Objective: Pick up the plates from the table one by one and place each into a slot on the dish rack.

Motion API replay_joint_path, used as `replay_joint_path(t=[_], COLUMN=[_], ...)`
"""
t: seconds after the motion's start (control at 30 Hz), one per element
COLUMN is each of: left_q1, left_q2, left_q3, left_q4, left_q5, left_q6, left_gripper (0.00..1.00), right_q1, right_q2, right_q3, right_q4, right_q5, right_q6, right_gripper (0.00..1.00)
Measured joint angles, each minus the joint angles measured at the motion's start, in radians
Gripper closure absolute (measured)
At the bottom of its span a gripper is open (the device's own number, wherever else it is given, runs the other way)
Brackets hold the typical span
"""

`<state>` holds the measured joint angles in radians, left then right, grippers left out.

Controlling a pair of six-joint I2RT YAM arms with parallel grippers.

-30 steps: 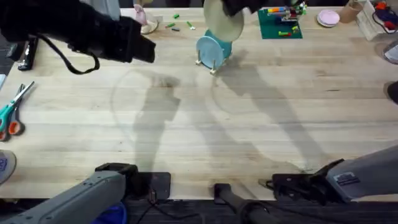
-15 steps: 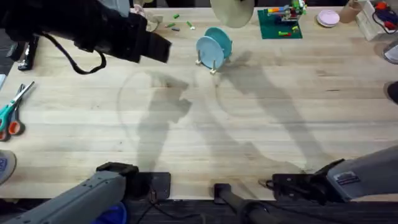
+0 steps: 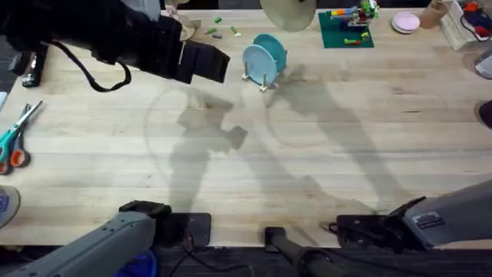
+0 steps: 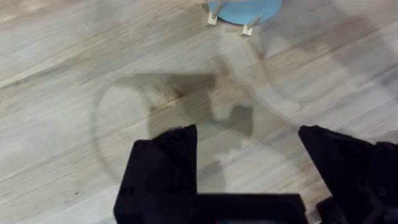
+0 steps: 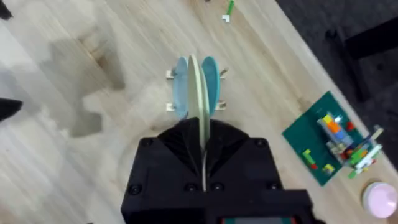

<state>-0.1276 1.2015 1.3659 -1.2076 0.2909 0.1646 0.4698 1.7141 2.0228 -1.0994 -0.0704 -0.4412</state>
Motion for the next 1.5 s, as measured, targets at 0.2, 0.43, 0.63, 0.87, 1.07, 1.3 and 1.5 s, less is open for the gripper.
replay_joint_path(t=[0.2,0.43,0.63,0.87,1.07,1.3,1.5], left_q1=[0.000,0.000,0.000,0.000,0.000,0.000,0.000], left_q2=[0.000,0.000,0.000,0.000,0.000,0.000,0.000], left_q3=[0.000,0.000,0.000,0.000,0.000,0.000,0.000], left_q4=[0.004,0.004,0.004,0.004,0.004,0.003,0.003], left_q5=[0.000,0.000,0.000,0.000,0.000,0.000,0.000], left_q6=[0.000,0.000,0.000,0.000,0.000,0.000,0.000], left_gripper=[0.005,0.005,0.006,0.006,0.006,0.006,0.005], right_q1=[-0.033,-0.043,-0.043,-0.043,-0.043,-0.043,-0.022], right_q2=[0.000,0.000,0.000,0.000,0.003,0.004,0.005], right_q3=[0.000,0.001,0.042,0.124,0.129,0.129,0.129], right_q4=[0.059,0.059,0.028,-0.006,-0.011,-0.016,-0.035], right_q5=[0.000,0.003,0.003,0.003,0.003,0.002,0.000], right_q6=[-0.061,-0.090,-0.091,-0.087,-0.087,-0.069,-0.030], right_gripper=[0.972,0.972,0.972,0.973,0.973,0.972,0.972])
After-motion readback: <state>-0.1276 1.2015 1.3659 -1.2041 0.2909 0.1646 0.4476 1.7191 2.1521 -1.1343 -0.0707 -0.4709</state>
